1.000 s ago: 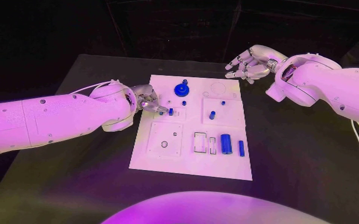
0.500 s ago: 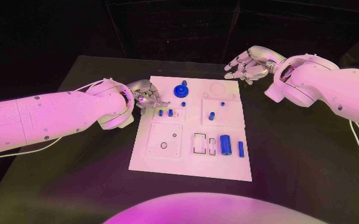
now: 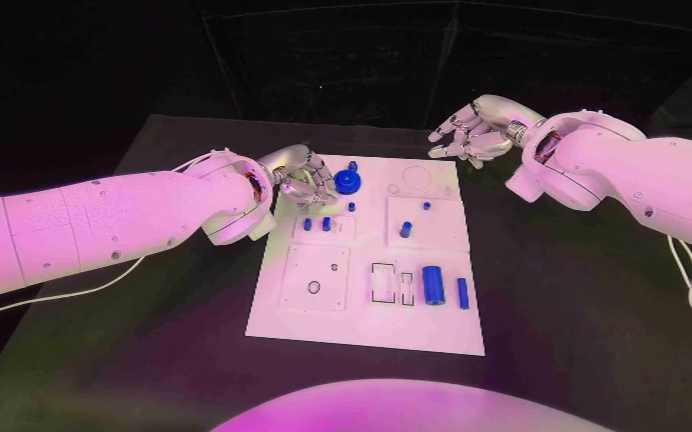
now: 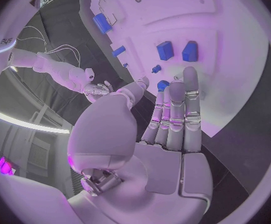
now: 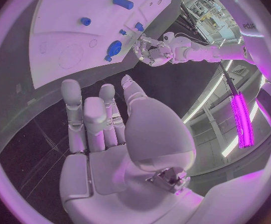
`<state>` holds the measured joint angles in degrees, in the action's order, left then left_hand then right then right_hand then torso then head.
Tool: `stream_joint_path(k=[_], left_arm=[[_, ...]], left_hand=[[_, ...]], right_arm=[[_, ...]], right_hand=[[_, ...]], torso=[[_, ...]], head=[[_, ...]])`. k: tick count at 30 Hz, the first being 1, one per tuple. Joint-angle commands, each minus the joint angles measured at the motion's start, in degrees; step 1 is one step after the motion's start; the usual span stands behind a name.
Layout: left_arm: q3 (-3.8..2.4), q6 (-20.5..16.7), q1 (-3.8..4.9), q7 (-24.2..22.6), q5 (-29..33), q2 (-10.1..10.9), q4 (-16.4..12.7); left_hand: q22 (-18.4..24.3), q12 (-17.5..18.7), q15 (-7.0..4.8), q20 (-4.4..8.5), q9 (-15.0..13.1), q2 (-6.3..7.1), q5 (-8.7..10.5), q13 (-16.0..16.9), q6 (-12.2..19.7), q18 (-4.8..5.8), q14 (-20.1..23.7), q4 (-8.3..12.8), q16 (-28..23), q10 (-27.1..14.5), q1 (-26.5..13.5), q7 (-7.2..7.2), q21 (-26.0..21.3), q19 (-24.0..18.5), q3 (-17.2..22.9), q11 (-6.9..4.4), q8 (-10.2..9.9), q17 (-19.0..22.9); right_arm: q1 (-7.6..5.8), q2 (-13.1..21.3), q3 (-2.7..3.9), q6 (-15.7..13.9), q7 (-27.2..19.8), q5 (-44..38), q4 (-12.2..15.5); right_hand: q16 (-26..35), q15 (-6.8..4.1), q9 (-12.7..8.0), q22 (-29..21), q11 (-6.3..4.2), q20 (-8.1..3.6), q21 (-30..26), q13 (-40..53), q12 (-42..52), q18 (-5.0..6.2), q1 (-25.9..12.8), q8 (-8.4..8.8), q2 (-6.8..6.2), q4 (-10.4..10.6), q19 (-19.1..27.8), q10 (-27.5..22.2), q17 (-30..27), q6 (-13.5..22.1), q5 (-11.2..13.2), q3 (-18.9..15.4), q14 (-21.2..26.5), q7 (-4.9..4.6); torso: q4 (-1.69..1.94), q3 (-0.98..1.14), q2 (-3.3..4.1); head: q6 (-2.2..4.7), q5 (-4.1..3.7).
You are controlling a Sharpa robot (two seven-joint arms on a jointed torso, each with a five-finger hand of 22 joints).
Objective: Assemble the parts on the task board
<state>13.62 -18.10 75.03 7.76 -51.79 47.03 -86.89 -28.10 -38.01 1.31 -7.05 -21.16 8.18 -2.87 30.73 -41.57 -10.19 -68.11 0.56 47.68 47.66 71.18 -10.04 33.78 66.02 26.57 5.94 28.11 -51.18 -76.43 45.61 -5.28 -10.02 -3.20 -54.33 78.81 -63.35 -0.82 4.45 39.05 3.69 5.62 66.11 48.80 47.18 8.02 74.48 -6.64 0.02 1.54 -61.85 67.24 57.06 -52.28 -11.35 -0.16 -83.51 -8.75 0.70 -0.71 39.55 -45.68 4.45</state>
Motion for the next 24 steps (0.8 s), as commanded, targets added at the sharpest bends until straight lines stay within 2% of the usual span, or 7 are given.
stream_joint_path(k=[1, 6, 10, 13, 16, 19, 24], left_arm=[[-0.05, 0.5, 0.12, -5.7, -11.0, -1.6, 1.3], [-0.05, 1.0, 0.12, -7.2, -23.2, -5.0, 3.9], [-0.05, 1.5, 0.11, -6.9, -29.0, -7.2, 5.8], [-0.06, 2.1, 0.11, -6.3, -31.9, -8.8, 7.2], [-0.07, 2.8, 0.11, -5.7, -33.6, -10.0, 8.1], [-0.08, 4.0, 0.1, -4.9, -34.9, -11.2, 8.9], [-0.09, 6.4, 0.08, -4.0, -36.2, -12.8, 10.0]], left_hand=[[0.4, 1.6, -0.45, 0.53, 2.8, 0.43, 0.03, -2.9, -2.2, -0.27, -0.4, 2.2, 0.0, 1.6, 2.3, 0.65, -0.4, 1.0, 1.3, -0.51, -2.1, 0.6], [0.1, 4.0, -1.02, 1.04, 6.3, 2.11, -0.06, -6.9, -4.8, -0.31, -4.6, 3.4, 6.2, 2.6, 2.4, 1.48, 0.4, 3.1, 0.7, -1.11, -4.8, -3.6], [-1.1, 5.1, -1.55, 1.56, 8.5, 2.42, 0.02, -9.3, -6.6, -0.29, -10.8, 3.5, 17.0, 3.8, 2.2, 1.98, 2.6, 6.4, 0.3, -1.68, -6.4, -12.3], [-16.0, 5.8, -2.04, 2.17, 10.2, 2.53, -0.18, -11.3, -8.1, 2.03, -16.0, 3.4, 27.4, 4.7, 1.9, 2.49, 16.9, 12.9, 0.1, -2.22, -7.7, -21.5], [-24.0, 6.7, -2.42, 2.43, 10.9, 2.44, -0.17, -12.6, -9.1, 3.31, -17.8, 3.2, 31.3, 4.9, 1.6, 2.85, 24.3, 15.5, 0.1, -2.35, -8.4, -25.3], [-29.0, 8.0, -2.76, 2.83, 11.7, 2.38, -0.06, -14.2, -10.4, 4.03, -18.7, 3.0, 33.0, 5.3, 1.4, 3.28, 28.9, 17.0, 0.2, -2.59, -9.0, -26.7], [-31.7, 9.9, -3.54, 3.42, 12.3, 2.26, 0.04, -16.0, -11.7, 4.37, -19.0, 2.8, 33.4, 5.6, 1.3, 3.68, 31.3, 17.5, 0.1, -2.62, -9.7, -26.8]], right_arm=[[-0.11, 0.0, 0.03, 0.2, -0.3, 0.0, 0.1], [-0.11, 0.0, 0.03, 0.0, -0.3, 0.0, 0.2], [-0.11, 0.0, 0.03, 0.0, -0.4, 0.0, 0.3], [-0.11, 0.0, 0.03, 0.0, -0.4, 0.0, 0.3], [-0.11, 0.0, 0.03, 0.0, -0.4, 0.0, 0.4], [-0.11, 0.0, 0.03, 0.0, -0.3, 0.0, 0.5], [-0.11, 0.0, 0.03, 0.0, -0.3, 0.0, 0.5]], right_hand=[[0.1, 0.08, 0.0, -0.1, -0.07, 0.04, -0.2, 0.0, -0.4, 1.05, 0.0, -0.21, 0.37, -0.1, 0.5, -0.5, -0.1, 0.1, -0.4, -0.4, 0.2, -0.03], [0.1, 0.09, 0.0, -0.1, -0.06, 0.04, -0.2, 0.0, -0.3, 1.04, -0.1, -0.22, 0.37, 0.0, 0.5, -0.4, -0.1, 0.1, -0.4, -0.5, 0.2, -0.03], [0.1, 0.09, 0.0, -0.1, -0.06, 0.04, -0.2, 0.0, -0.3, 1.04, -0.1, -0.22, 0.37, 0.0, 0.5, -0.4, -0.1, 0.1, -0.4, -0.5, 0.2, -0.03], [0.1, 0.09, 0.0, -0.1, -0.06, 0.04, -0.2, 0.0, -0.3, 1.04, -0.1, -0.22, 0.37, 0.0, 0.5, -0.4, -0.1, 0.1, -0.4, -0.5, 0.2, -0.03], [0.1, 0.09, 0.0, -0.1, -0.06, 0.04, -0.2, 0.0, -0.3, 1.04, -0.1, -0.22, 0.37, 0.0, 0.5, -0.4, -0.1, 0.1, -0.4, -0.5, 0.2, -0.03], [0.1, 0.09, 0.0, -0.1, -0.06, 0.04, -0.2, 0.0, -0.3, 1.04, -0.1, -0.22, 0.37, 0.0, 0.5, -0.4, -0.1, 0.1, -0.4, -0.5, 0.2, -0.03], [0.1, 0.09, 0.0, -0.1, -0.06, 0.04, -0.2, 0.0, -0.3, 1.04, -0.1, -0.22, 0.37, 0.0, 0.5, -0.4, -0.1, 0.1, -0.4, -0.5, 0.2, -0.03]], torso=[[-0.03, 0.0, 0.02], [0.02, -0.04, 0.05], [-0.14, 0.01, 0.1], [-0.04, -0.05, 0.09], [-0.06, -0.06, 0.13], [-0.05, -0.05, 0.13], [-0.02, -0.01, 0.1]], head=[[0.61, -0.33], [0.97, -0.82], [1.18, -0.79], [1.37, -1.07], [1.47, -1.11], [1.37, -1.24], [1.19, -1.32]])
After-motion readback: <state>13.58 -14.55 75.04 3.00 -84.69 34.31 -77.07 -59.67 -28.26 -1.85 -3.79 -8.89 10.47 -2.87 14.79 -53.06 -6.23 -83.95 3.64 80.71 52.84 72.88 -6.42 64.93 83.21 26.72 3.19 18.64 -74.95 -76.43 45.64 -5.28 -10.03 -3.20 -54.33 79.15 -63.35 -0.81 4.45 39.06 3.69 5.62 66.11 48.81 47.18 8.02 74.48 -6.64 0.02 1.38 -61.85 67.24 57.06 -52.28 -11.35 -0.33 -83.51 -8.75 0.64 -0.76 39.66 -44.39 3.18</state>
